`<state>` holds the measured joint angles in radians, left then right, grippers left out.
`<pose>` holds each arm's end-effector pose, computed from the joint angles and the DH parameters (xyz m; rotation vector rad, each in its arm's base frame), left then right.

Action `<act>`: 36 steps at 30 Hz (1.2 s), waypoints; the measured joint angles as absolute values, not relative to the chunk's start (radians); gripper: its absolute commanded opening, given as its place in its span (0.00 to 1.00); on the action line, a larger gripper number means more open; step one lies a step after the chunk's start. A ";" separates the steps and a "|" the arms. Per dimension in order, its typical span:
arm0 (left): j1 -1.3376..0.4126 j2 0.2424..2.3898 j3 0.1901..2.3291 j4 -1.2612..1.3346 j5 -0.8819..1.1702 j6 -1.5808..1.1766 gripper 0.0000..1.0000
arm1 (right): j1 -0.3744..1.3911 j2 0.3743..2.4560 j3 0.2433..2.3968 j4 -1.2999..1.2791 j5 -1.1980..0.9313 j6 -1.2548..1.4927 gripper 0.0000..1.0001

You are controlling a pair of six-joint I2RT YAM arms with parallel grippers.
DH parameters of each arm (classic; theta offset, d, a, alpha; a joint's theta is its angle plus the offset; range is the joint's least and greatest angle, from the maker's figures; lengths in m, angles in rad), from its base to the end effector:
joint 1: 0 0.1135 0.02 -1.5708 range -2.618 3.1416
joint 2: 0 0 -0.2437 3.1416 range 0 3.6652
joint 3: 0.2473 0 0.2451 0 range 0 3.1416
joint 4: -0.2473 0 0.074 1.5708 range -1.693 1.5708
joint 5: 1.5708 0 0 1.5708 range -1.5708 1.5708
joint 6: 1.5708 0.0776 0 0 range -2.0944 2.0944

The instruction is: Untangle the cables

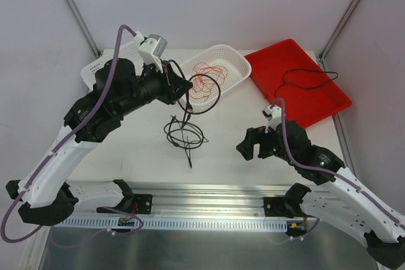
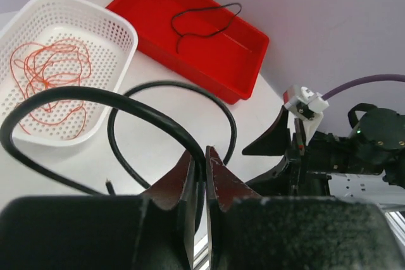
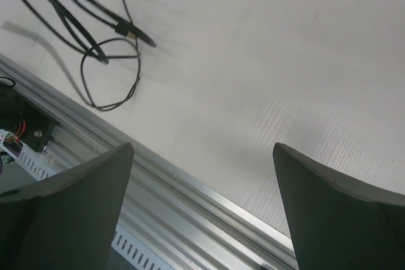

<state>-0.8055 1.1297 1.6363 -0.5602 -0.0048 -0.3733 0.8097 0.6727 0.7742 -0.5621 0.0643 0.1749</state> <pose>0.1707 -0.1772 0.4935 0.3611 1.6629 -0.8931 0.1384 0.1380 0.2818 -0.6083 1.9842 0.5494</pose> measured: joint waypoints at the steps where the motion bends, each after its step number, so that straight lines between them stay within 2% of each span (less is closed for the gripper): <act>1: -0.805 1.134 1.635 -0.567 -0.007 -0.372 0.00 | 0.810 0.673 0.774 -0.562 0.066 0.175 0.97; 11: -0.805 1.373 1.548 -0.648 0.099 -0.414 0.00 | 0.809 0.688 0.767 -0.541 0.037 0.175 0.97; 20: -0.805 1.386 1.569 -0.647 0.101 -0.536 0.00 | 0.811 0.738 0.745 -0.300 -0.121 0.218 0.97; 28: -0.811 1.412 1.570 -0.617 0.091 -0.692 0.00 | 0.830 0.814 0.745 -0.057 -0.152 0.246 0.97; 36: -0.819 1.413 1.570 -0.575 0.060 -0.804 0.00 | 0.852 0.905 0.746 0.052 -0.158 0.251 0.99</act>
